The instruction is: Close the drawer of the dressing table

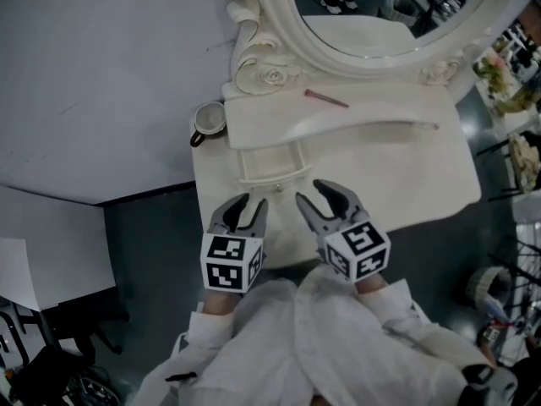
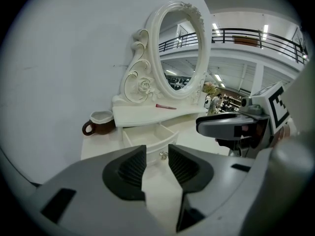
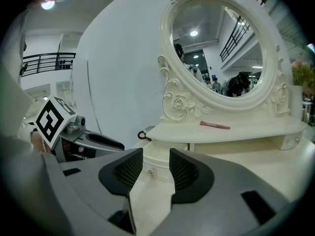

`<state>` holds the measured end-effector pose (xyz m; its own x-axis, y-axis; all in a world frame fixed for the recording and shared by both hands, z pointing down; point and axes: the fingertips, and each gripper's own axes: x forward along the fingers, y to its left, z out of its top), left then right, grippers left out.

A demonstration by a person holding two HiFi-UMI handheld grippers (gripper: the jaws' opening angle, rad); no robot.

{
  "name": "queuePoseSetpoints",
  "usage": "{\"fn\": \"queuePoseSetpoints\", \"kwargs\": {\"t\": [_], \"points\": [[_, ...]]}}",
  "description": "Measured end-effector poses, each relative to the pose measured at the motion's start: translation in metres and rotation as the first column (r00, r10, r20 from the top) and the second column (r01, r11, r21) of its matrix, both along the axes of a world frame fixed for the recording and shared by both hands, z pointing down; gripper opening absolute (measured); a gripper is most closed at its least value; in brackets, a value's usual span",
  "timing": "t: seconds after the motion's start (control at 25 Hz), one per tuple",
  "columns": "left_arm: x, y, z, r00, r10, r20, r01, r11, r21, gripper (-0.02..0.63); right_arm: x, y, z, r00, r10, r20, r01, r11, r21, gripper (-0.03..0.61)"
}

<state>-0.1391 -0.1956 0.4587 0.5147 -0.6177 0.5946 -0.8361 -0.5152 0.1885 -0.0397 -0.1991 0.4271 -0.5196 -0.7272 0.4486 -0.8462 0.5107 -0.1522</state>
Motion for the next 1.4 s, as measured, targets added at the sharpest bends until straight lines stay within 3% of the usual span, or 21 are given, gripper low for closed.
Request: {"fn": "queuePoseSetpoints", "kwargs": {"t": [0.6,0.8,1.12,1.4], "points": [[-0.005,-0.017,0.019,0.998,-0.051,0.031,0.052,0.998,-0.030,0.147,0.018,-0.019,0.018,0.999,-0.022,-0.023,0.021,0.999,-0.047,0.163],[-0.015,-0.018,0.037,0.995,-0.053,0.081,0.058,0.997,-0.059,0.167,0.022,-0.023,0.033,0.999,-0.026,-0.037,0.023,0.996,-0.087,0.164],[-0.024,-0.018,0.067,0.995,-0.016,0.103,0.031,0.990,-0.138,0.177,0.025,-0.029,0.062,0.998,-0.032,-0.061,0.023,0.989,-0.147,0.169],[-0.019,-0.024,0.075,0.995,0.031,0.097,-0.019,0.992,-0.123,0.178,0.028,-0.033,0.081,0.995,-0.052,-0.088,0.035,0.982,-0.183,0.176]]}}
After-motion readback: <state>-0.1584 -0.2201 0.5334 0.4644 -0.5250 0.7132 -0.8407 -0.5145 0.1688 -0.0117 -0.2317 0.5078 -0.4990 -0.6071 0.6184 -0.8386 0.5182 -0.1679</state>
